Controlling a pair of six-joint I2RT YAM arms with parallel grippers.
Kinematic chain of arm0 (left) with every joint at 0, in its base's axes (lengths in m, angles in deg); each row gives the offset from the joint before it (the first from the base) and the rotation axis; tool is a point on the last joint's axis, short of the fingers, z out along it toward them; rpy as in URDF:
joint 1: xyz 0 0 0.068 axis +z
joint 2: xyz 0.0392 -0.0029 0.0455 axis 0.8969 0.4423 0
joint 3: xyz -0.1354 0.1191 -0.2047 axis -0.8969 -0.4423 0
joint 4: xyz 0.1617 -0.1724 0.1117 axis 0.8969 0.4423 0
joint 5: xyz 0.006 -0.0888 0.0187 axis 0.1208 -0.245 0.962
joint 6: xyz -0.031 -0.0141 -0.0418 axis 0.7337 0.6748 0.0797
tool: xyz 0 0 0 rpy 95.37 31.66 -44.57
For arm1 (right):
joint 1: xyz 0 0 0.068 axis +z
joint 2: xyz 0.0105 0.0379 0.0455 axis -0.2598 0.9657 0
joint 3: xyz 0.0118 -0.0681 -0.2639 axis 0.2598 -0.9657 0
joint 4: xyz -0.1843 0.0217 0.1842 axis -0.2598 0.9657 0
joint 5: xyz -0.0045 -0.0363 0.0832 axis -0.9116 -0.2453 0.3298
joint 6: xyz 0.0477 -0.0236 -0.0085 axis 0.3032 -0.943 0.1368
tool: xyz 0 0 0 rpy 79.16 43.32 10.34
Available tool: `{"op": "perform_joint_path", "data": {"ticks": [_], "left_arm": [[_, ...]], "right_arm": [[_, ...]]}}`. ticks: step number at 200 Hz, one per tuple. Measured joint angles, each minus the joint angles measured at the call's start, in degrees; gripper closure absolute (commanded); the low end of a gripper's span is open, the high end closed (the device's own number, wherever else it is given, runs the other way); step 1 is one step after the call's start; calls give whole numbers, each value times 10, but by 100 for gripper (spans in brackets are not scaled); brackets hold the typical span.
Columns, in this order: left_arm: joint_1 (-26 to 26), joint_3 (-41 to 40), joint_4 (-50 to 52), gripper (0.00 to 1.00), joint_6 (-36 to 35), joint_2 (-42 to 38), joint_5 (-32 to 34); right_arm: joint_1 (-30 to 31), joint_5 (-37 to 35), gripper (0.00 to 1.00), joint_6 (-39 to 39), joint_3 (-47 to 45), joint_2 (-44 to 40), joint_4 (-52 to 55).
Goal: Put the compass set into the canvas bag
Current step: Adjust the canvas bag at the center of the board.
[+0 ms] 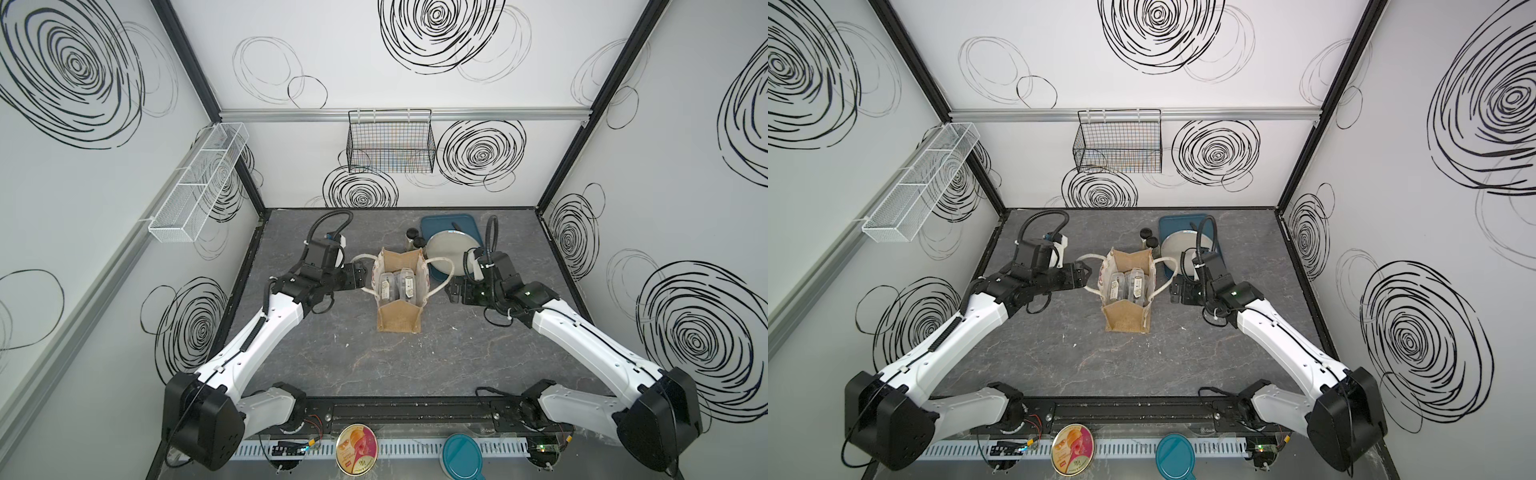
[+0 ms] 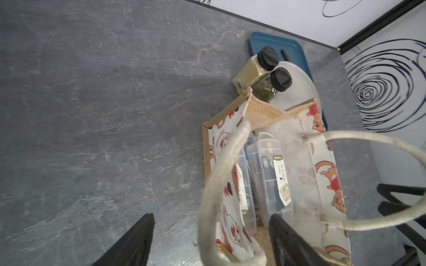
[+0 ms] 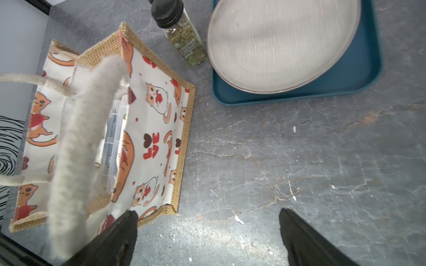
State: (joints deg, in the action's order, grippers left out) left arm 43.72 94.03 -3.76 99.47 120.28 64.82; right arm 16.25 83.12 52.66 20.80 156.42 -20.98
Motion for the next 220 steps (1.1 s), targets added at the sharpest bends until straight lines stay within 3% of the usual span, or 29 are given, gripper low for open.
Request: {"op": "perform_joint_path", "data": {"ticks": [26,70,106,133,139,150,174,220], "left_arm": [[-2,-3,-33,56,7,8,-20],[18,-47,-101,96,46,-17,-26],[38,-57,-101,99,59,-64,-24],[68,-83,-90,96,59,-101,-21],[74,-84,-84,89,59,-106,-20],[83,-84,-76,67,55,-110,-18],[89,-83,-61,45,45,-111,-17],[74,-5,23,28,-14,-113,34]], "right_arm": [[11,0,1,1,9,11,-7],[23,0,1,4,19,28,-18],[36,3,1,0,56,62,-28],[46,5,1,-9,93,97,-31],[48,4,1,-10,98,103,-31],[50,4,1,-13,102,108,-32],[49,-3,0,-28,102,104,-30],[-6,-37,0,-66,102,34,-1]]}}
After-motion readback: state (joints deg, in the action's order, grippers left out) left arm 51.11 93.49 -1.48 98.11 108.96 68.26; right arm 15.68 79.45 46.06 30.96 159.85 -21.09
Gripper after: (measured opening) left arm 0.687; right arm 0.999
